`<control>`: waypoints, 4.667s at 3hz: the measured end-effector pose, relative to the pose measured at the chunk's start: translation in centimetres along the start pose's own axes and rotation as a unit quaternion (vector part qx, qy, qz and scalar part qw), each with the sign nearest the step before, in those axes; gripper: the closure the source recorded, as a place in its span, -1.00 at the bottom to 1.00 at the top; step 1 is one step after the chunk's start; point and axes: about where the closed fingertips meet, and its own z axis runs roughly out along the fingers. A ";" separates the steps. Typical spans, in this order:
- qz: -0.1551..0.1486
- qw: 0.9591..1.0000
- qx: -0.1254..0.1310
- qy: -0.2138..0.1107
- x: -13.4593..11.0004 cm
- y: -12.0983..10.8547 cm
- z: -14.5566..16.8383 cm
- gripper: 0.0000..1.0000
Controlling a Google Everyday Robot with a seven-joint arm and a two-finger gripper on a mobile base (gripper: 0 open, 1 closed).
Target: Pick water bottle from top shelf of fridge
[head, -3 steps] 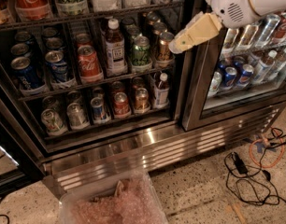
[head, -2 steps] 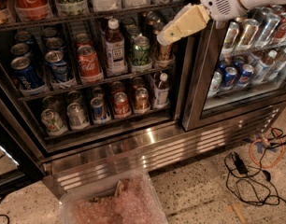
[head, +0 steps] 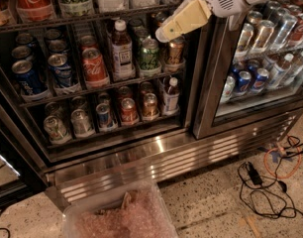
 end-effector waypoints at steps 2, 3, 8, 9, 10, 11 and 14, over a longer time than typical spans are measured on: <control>0.036 0.999 0.029 -0.023 -0.2 1.0 1.3 -1.00; 0.057 0.996 0.042 -0.047 -1.1 1.5 2.4 -1.00; 0.071 0.991 0.061 -0.100 -4.4 3.3 7.0 -1.00; 0.080 0.989 0.066 -0.109 -4.7 3.9 8.2 -1.00; 0.084 0.987 0.067 -0.118 -5.3 4.2 9.2 -1.00; 0.074 0.986 0.068 -0.134 -6.8 4.7 10.9 -1.00; 0.077 0.983 0.066 -0.152 -7.7 4.4 12.2 -1.00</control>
Offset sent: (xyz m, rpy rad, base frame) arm 0.0072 0.0199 -0.0135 0.1557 -0.0350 -0.1567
